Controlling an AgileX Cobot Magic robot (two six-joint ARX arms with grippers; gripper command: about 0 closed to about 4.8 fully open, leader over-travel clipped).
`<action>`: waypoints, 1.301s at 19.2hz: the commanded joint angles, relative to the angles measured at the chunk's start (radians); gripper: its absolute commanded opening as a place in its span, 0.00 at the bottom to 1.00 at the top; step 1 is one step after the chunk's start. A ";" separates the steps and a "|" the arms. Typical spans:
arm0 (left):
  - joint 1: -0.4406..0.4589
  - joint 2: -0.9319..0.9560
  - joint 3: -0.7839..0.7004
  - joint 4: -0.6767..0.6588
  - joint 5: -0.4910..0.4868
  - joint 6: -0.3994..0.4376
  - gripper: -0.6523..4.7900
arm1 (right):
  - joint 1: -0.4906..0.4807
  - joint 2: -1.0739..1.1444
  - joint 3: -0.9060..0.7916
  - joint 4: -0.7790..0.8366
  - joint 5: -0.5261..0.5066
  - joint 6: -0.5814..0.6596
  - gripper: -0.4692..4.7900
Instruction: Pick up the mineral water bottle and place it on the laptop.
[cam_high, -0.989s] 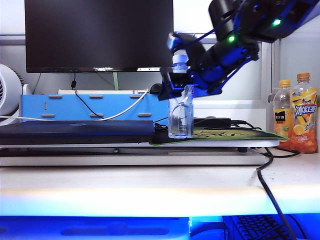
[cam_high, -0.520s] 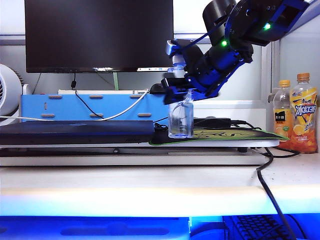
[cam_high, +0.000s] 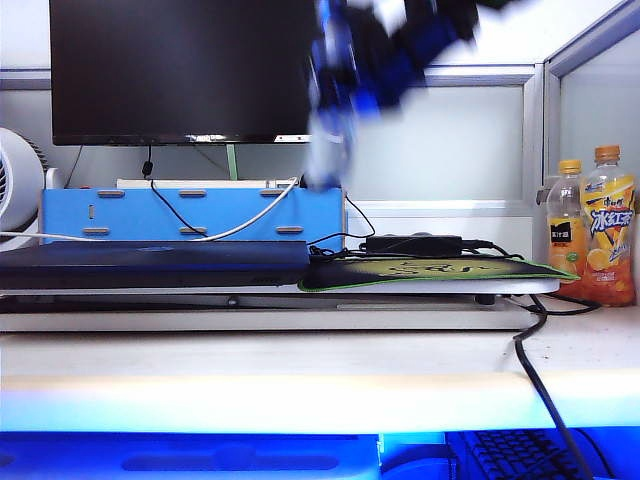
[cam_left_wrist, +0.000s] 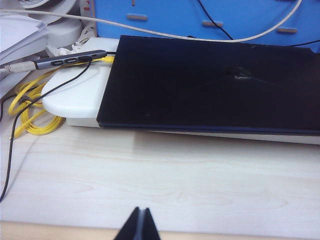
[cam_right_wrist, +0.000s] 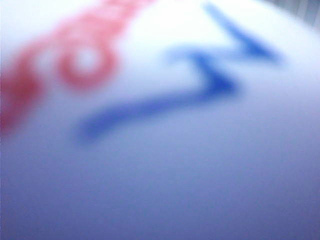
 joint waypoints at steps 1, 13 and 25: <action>0.000 -0.002 0.000 0.001 0.003 0.002 0.12 | 0.070 0.025 0.133 0.024 -0.018 -0.033 0.08; 0.000 -0.002 0.000 0.001 0.003 0.002 0.12 | 0.216 0.337 0.397 -0.090 -0.014 -0.033 0.08; 0.000 -0.002 0.000 0.001 0.003 0.002 0.12 | 0.216 0.352 0.402 -0.126 -0.002 -0.078 1.00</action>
